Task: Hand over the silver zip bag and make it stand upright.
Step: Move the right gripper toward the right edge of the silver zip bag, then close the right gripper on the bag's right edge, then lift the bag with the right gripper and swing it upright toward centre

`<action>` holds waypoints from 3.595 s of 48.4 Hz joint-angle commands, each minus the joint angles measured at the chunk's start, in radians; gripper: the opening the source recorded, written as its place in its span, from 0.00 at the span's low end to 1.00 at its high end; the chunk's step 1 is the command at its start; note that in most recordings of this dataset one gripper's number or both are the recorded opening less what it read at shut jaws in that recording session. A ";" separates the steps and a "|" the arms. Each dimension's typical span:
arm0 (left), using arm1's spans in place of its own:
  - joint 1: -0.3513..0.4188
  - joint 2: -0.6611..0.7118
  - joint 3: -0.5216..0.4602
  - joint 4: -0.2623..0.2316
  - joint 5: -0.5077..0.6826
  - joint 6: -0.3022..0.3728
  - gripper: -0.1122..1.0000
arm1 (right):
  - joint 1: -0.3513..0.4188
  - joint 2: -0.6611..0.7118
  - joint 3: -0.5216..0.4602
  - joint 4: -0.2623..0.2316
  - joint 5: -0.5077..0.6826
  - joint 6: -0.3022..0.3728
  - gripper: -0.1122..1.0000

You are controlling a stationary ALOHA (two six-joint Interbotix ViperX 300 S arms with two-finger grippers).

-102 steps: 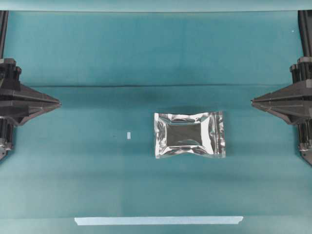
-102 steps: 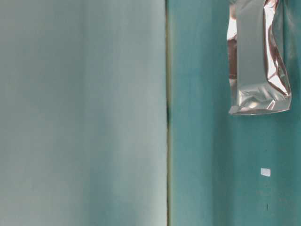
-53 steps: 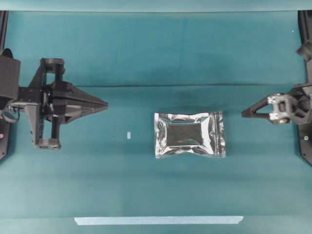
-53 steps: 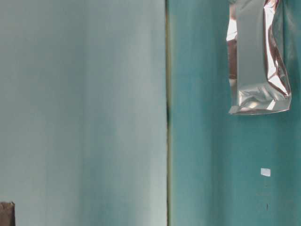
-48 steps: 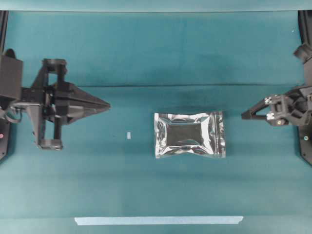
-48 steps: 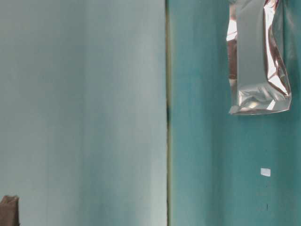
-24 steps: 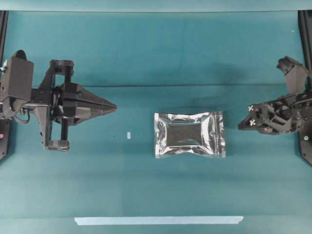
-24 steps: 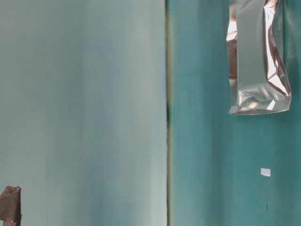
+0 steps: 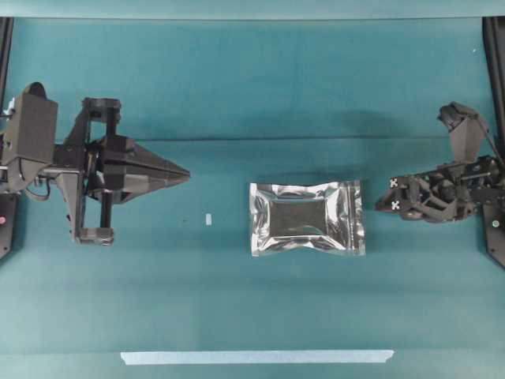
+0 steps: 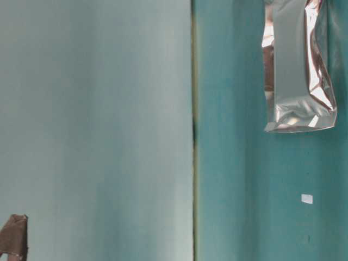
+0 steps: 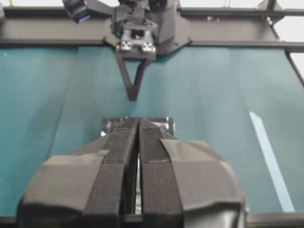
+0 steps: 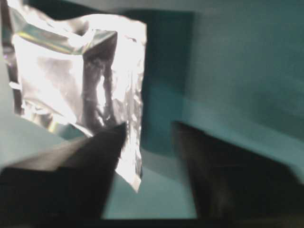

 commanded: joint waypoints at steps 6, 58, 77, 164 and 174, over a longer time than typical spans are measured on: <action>0.002 -0.003 -0.028 0.002 0.009 -0.002 0.09 | 0.041 0.058 -0.003 0.003 -0.064 0.054 0.93; 0.011 -0.005 -0.023 0.002 0.009 -0.003 0.09 | 0.147 0.359 -0.129 0.000 -0.310 0.156 0.92; 0.009 -0.005 -0.021 0.002 0.011 -0.005 0.09 | 0.172 0.360 -0.123 0.003 -0.230 0.155 0.77; 0.041 0.000 -0.021 0.002 0.098 -0.080 0.28 | -0.051 0.152 -0.730 -0.345 0.838 -0.505 0.12; 0.055 0.005 -0.021 0.002 0.095 -0.114 0.81 | -0.035 0.216 -0.831 -0.362 0.960 -0.653 0.12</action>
